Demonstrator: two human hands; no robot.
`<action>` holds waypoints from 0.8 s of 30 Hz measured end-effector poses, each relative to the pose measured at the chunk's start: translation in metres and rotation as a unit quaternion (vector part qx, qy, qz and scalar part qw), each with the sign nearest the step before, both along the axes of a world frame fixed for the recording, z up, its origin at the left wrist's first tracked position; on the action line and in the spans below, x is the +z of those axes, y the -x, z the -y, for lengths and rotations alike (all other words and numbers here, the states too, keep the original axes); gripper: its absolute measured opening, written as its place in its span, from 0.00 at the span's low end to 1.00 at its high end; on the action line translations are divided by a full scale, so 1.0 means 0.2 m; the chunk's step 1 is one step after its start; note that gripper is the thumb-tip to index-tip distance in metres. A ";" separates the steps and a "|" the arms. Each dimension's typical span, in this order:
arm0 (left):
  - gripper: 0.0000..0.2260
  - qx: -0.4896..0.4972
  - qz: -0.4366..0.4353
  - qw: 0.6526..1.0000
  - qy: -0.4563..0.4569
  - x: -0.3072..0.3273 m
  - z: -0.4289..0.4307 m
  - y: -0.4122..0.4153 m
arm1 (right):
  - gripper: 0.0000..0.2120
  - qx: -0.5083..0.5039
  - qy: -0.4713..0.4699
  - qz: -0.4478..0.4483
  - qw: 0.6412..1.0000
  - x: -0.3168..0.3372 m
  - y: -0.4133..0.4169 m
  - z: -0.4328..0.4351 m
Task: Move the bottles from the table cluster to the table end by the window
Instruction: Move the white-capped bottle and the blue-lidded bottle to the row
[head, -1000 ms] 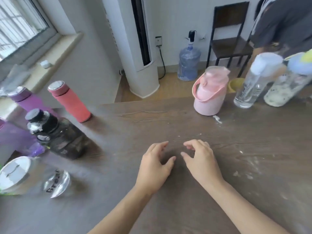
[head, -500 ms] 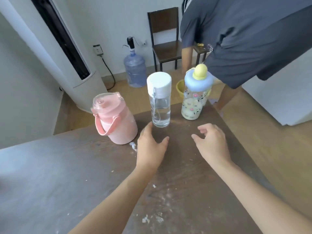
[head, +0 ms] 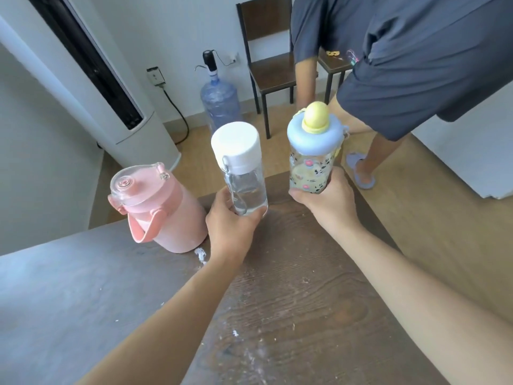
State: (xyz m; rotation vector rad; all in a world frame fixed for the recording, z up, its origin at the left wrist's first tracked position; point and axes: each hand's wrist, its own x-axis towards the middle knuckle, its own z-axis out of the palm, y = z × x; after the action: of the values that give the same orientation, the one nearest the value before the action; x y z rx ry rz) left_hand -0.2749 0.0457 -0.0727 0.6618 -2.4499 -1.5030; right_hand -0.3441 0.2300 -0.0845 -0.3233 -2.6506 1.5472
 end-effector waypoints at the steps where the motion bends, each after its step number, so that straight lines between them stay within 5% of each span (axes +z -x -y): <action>1: 0.21 -0.001 0.000 1.000 -0.001 0.00 0.00 -0.02 | 0.34 -0.005 0.009 -0.001 1.000 0.00 0.00 0.01; 14: 0.24 -0.046 -0.018 0.998 -0.041 0.07 0.12 -0.70 | 0.26 0.014 -0.014 -0.021 1.000 0.05 -0.73 0.10; 24: 0.24 0.008 -0.033 0.999 -0.021 0.15 0.70 -1.52 | 0.22 0.108 -0.004 -0.021 0.994 0.16 -1.55 0.63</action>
State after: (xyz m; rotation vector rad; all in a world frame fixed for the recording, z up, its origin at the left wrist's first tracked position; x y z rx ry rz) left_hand 0.0283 -0.0950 -0.0418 0.6285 -2.3648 -1.5489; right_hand -0.0336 0.1039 -0.0516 -0.0020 -2.7346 1.5783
